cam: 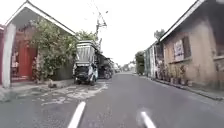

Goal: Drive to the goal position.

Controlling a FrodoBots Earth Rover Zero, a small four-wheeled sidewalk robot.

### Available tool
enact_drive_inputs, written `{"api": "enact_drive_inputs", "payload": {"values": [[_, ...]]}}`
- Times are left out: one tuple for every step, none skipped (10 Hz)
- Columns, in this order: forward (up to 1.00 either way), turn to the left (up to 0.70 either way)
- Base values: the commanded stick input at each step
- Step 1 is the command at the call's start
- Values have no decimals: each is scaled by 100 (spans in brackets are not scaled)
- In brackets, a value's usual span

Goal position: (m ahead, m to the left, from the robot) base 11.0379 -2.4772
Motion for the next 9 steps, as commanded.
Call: {"api": "enact_drive_inputs", "payload": {"values": [[70, -5], [70, 0], [70, 0], [70, 0], [70, 0], [70, 0], [70, 0], [70, 0], [70, 0]]}}
